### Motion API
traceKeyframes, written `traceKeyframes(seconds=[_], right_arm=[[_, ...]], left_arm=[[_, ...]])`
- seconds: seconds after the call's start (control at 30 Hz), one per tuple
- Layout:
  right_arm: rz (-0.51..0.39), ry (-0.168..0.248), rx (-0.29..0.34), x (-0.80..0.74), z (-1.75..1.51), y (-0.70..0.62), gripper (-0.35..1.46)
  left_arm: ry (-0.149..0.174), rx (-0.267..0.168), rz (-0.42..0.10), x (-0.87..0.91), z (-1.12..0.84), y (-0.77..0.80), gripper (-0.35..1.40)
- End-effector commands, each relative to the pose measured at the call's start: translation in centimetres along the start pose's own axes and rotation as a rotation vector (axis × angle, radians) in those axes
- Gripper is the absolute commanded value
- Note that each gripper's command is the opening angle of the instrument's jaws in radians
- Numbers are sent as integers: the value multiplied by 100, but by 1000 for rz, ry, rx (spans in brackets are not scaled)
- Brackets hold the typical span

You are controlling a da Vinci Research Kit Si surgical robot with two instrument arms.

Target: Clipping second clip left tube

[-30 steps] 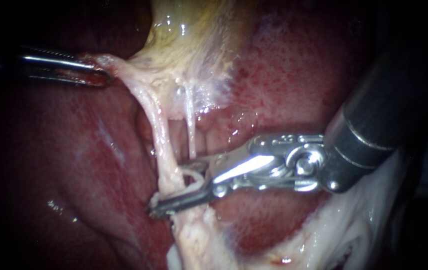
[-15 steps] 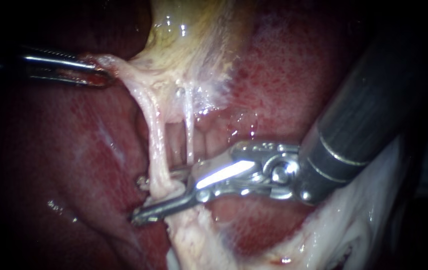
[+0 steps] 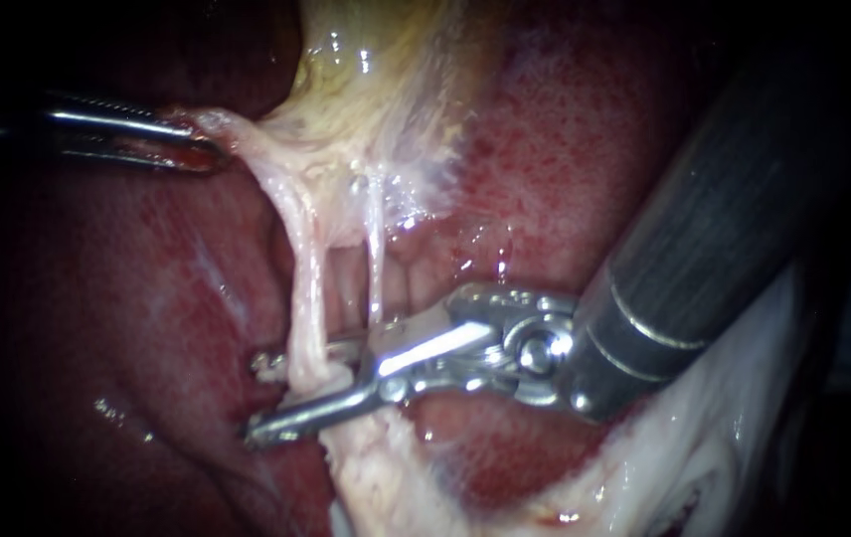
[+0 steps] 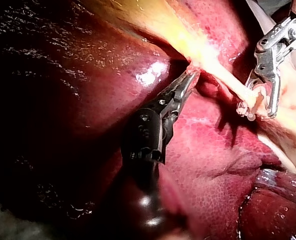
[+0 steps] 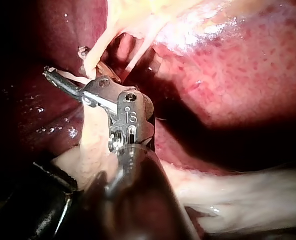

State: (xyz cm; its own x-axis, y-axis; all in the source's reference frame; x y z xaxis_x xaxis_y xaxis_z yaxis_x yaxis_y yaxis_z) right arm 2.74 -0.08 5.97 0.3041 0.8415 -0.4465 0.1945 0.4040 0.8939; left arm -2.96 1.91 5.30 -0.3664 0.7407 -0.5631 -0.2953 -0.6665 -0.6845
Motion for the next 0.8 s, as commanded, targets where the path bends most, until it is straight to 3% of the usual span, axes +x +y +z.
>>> traceKeyframes(seconds=[0.03,0.13,0.37,0.5,0.8], right_arm=[[6,7,7,2,0,-4,48],[28,25,23,3,3,-14,48],[36,26,96,7,9,-34,46],[35,6,125,9,6,-36,40],[41,0,133,8,-3,-34,1]], left_arm=[[0,0,0,0,0,0,-35],[0,0,0,0,0,0,-35],[0,0,0,-1,-1,0,-35],[0,0,0,-1,-1,0,-35],[0,0,0,-1,-1,0,-35]])
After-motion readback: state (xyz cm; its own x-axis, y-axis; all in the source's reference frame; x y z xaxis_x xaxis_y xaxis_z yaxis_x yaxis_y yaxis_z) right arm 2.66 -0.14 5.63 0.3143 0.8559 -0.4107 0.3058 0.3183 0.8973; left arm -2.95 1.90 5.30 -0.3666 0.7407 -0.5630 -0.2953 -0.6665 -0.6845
